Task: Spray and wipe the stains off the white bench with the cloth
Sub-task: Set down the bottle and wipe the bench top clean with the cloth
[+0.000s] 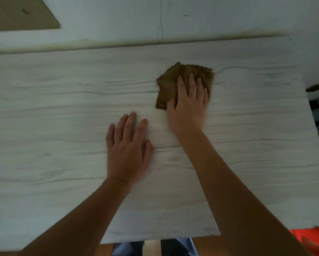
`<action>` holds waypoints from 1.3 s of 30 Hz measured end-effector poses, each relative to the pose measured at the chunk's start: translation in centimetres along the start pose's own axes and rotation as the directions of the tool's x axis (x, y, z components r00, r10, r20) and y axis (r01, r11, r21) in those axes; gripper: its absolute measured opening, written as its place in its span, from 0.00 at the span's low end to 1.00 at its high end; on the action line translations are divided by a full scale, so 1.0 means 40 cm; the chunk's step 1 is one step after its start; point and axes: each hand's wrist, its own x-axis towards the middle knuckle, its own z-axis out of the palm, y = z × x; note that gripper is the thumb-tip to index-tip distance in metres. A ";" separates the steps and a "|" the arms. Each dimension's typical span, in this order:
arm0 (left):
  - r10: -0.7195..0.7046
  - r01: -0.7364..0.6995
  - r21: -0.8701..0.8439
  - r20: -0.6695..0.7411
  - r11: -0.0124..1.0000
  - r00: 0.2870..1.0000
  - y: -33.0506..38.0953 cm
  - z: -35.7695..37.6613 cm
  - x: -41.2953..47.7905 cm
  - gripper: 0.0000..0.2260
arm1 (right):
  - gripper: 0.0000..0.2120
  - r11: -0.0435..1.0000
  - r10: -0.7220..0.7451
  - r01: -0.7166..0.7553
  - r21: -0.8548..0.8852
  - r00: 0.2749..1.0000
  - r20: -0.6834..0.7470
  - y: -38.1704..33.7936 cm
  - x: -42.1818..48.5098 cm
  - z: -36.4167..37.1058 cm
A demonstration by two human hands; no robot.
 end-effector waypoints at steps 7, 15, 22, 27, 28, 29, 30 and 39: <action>-0.001 0.001 0.022 -0.012 1.000 1.000 -0.002 0.002 -0.001 0.25 | 0.28 0.877 -0.481 0.481 0.024 0.874 0.065 -0.032 0.022 0.038; 0.012 -0.012 -0.005 -0.029 1.000 0.999 -0.006 0.006 0.001 0.25 | 0.30 0.985 -0.149 0.149 -0.085 0.989 0.004 0.222 0.209 -0.080; 0.012 -0.013 -0.019 -0.026 1.000 1.000 -0.008 0.005 0.000 0.25 | 0.29 0.994 -0.098 0.097 -0.053 0.995 -0.023 0.039 0.208 -0.018; 0.009 -0.009 0.000 -0.007 1.000 1.000 -0.008 0.002 0.000 0.25 | 0.29 0.899 -0.436 0.438 -0.005 0.897 0.074 -0.195 0.145 0.062; 0.010 -0.010 0.005 -0.004 1.000 1.000 -0.008 0.003 -0.001 0.26 | 0.29 0.876 -0.480 0.483 -0.005 0.872 0.098 -0.220 0.133 0.071; 0.010 -0.010 0.008 -0.002 1.000 1.000 -0.007 0.003 -0.001 0.26 | 0.29 0.858 -0.510 0.513 -0.001 0.853 0.113 -0.231 0.130 0.077; 0.011 -0.011 0.009 -0.002 1.000 1.000 -0.008 0.003 -0.001 0.26 | 0.29 0.846 -0.531 0.534 0.008 0.839 0.120 -0.227 0.134 0.078; 0.013 -0.013 -0.017 -0.030 1.000 0.999 -0.012 0.005 0.002 0.25 | 0.30 0.948 -0.314 0.317 -0.033 0.946 0.074 0.075 0.224 -0.034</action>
